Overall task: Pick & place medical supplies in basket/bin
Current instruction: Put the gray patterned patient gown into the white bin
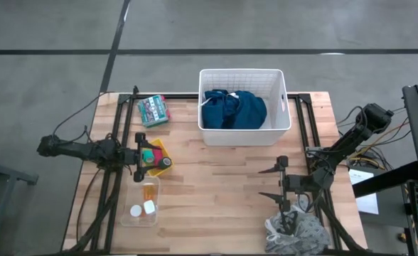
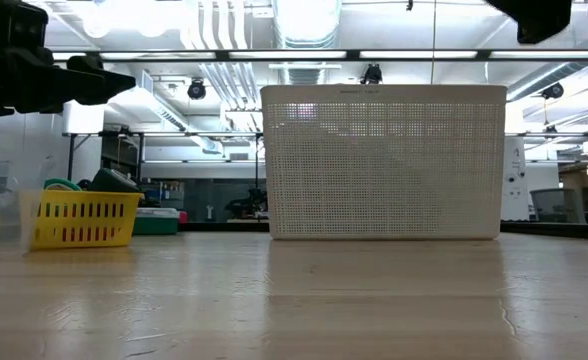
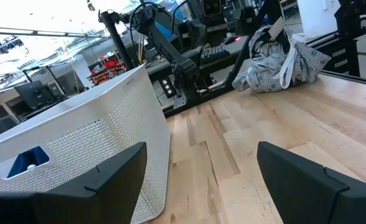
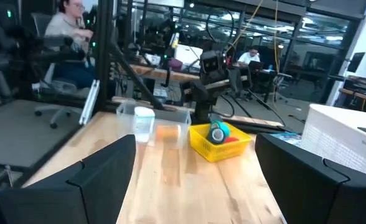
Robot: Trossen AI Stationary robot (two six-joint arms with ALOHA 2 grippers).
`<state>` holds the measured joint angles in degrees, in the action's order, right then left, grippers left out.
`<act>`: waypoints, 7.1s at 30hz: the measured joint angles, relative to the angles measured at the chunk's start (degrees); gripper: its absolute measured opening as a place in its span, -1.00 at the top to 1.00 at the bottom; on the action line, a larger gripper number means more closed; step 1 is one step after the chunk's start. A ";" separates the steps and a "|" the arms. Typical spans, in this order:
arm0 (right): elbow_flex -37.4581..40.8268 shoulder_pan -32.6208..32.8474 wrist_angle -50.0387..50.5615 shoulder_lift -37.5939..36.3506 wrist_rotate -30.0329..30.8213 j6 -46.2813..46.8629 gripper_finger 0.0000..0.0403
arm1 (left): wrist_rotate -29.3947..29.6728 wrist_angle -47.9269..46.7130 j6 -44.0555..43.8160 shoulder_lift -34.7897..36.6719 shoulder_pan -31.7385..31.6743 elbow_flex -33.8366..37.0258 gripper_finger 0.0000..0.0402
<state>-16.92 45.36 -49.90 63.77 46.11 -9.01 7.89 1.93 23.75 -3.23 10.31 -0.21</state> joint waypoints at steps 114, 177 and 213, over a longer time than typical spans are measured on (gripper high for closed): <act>-55.08 15.91 109.46 44.47 -41.61 48.04 -0.62 | -0.01 -0.02 -0.04 -0.02 -0.02 0.00 -0.55; -63.79 10.92 115.89 45.00 -41.14 44.85 0.65 | -0.01 -0.01 -0.04 -0.02 0.00 0.02 -0.55; -95.23 2.78 137.91 44.67 -9.60 29.88 0.65 | -0.01 -0.02 -0.04 0.00 -0.02 0.02 -0.55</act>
<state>-112.15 48.15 88.01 108.44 36.51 20.87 7.88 1.91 23.70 -3.23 10.28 -0.19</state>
